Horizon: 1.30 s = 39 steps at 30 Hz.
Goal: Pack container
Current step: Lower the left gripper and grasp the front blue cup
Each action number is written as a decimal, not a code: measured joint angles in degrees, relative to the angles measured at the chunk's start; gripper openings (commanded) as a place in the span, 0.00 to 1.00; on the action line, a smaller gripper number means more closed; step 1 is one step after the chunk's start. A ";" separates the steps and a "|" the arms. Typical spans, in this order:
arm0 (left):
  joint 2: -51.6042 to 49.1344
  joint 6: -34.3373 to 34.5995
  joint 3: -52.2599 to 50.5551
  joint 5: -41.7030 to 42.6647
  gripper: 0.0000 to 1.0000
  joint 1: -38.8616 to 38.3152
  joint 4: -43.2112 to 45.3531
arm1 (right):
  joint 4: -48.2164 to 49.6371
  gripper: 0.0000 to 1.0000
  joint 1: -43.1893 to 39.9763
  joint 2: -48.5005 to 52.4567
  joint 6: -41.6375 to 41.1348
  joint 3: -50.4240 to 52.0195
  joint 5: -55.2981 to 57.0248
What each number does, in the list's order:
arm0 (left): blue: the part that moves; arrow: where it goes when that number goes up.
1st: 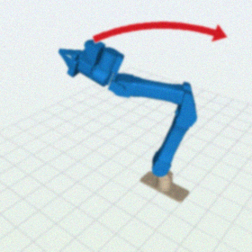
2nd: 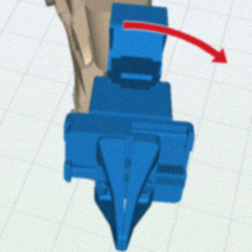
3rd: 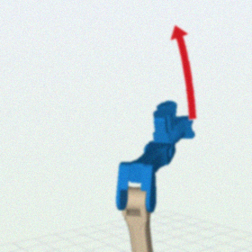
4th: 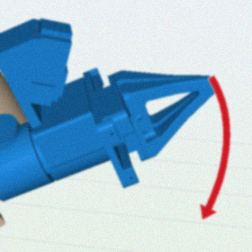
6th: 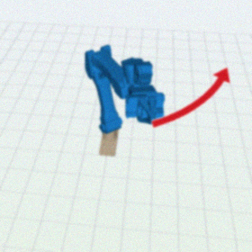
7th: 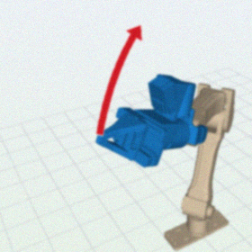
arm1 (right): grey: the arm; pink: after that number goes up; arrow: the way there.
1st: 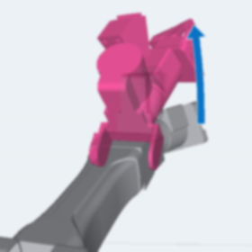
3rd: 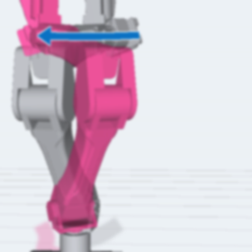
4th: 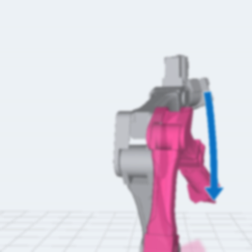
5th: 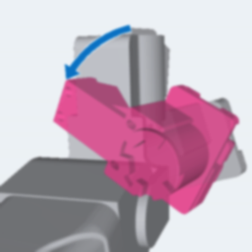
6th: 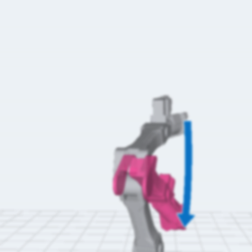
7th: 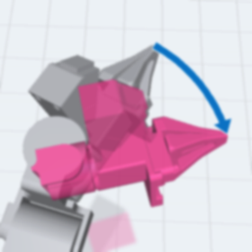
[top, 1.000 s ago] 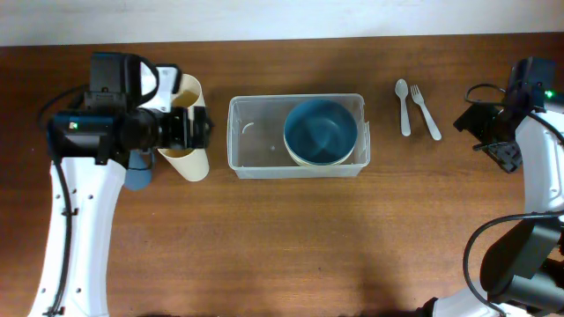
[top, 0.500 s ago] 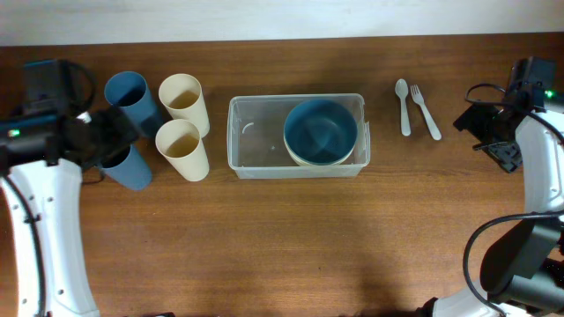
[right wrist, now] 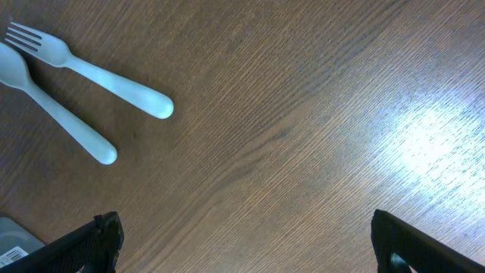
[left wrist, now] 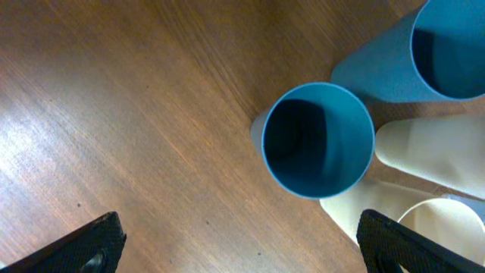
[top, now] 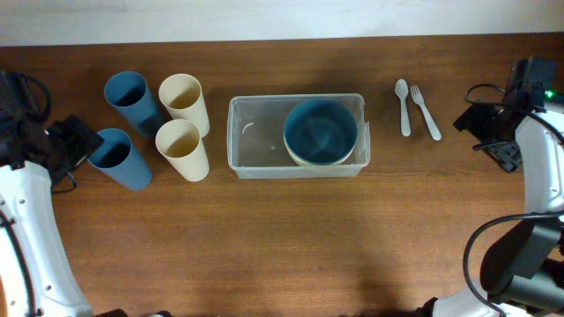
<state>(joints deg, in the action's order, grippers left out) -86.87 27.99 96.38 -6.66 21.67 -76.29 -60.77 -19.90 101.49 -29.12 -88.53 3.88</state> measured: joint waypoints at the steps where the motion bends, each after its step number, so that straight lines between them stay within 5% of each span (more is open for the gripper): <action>1: -0.37 0.07 0.00 0.04 1.00 0.00 0.26 | 0.00 0.99 0.00 0.00 -0.02 0.00 0.00; 31: -21.05 0.17 0.20 2.21 1.00 0.00 1.11 | 0.00 0.99 0.00 0.00 0.00 0.00 0.00; 36: -22.49 0.22 0.20 2.21 0.89 0.00 1.79 | 0.00 0.99 0.00 0.00 0.00 0.00 0.00; 39: -22.53 0.50 0.20 2.21 0.66 0.00 1.92 | 0.00 0.99 0.00 0.00 0.00 0.00 0.00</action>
<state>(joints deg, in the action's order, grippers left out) -109.40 28.49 96.57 -4.45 21.67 -74.37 -60.77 -19.90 101.49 -29.12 -88.53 3.88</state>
